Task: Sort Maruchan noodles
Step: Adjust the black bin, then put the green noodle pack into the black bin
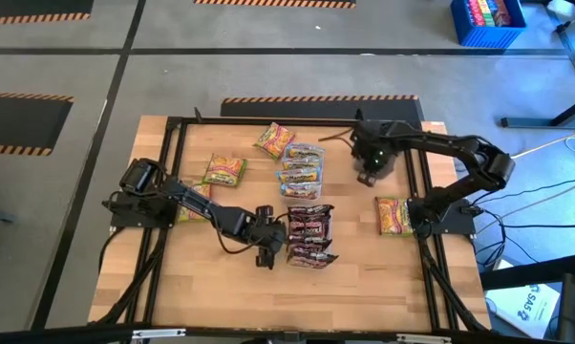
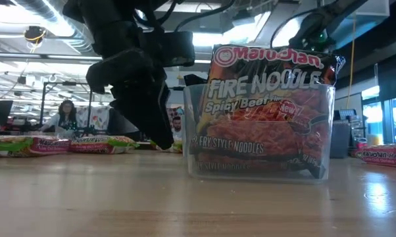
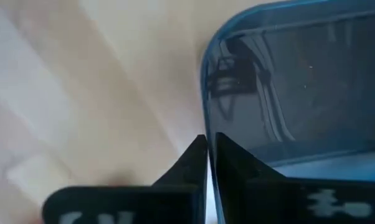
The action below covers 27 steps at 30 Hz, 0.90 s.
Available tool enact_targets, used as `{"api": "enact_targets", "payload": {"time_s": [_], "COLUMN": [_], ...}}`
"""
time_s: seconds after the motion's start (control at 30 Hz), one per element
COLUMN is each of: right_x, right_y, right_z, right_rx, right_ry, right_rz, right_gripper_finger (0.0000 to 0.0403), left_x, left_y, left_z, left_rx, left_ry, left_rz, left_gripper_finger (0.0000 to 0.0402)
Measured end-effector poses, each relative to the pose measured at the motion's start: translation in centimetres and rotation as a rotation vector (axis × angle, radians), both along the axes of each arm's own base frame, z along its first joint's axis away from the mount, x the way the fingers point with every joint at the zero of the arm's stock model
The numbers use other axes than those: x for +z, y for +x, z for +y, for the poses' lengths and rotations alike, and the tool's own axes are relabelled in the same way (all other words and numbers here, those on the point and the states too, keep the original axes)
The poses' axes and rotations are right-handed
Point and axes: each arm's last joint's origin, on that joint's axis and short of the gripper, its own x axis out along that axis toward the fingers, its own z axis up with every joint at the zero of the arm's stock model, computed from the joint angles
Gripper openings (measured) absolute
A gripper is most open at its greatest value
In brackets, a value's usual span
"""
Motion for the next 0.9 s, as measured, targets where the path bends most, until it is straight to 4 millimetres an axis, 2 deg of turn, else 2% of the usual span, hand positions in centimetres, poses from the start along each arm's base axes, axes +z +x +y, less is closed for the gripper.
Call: {"api": "enact_targets", "payload": {"time_s": [0.13, 0.23, 0.4, 0.6, 0.67, 0.77, 0.9], "right_x": [0.0, 0.0, 0.0, 0.8, 1.4, 3.5, 6.4], "right_y": [-0.3, -0.3, -0.6, -0.7, -0.6, -0.3, -0.9], "right_z": [1.3, 1.7, 1.2, 1.0, 1.3, 2.0, 4.1], "right_rx": [0.146, 0.250, 0.195, 0.120, 0.128, 0.078, 0.014], "right_ry": [0.066, 0.038, -0.078, -0.184, -0.154, -0.118, -0.115], "right_rz": [0.083, 0.142, 0.233, 0.312, 0.302, 0.223, 0.125], "right_gripper_finger": [0.0002, 0.0006, 0.0015, 0.0059, 0.0074, 0.0094, 0.0116], "left_x": [0.0, 0.0, 0.0, 0.0, 0.0, 0.0, 0.0], "left_y": [0.0, 0.0, 0.0, 0.1, 0.2, 0.3, 0.3], "left_z": [0.0, 0.0, 0.0, 0.5, 0.7, 1.1, 1.1], "left_rx": [-0.009, -0.009, -0.008, 0.006, 0.012, 0.020, 0.005], "left_ry": [0.008, 0.008, 0.010, 0.010, 0.010, 0.010, 0.019], "left_rz": [0.001, 0.001, 0.000, 0.001, 0.001, 0.002, 0.004], "left_gripper_finger": [0.0218, 0.0218, 0.0218, 0.0218, 0.0218, 0.0218, 0.0218]}}
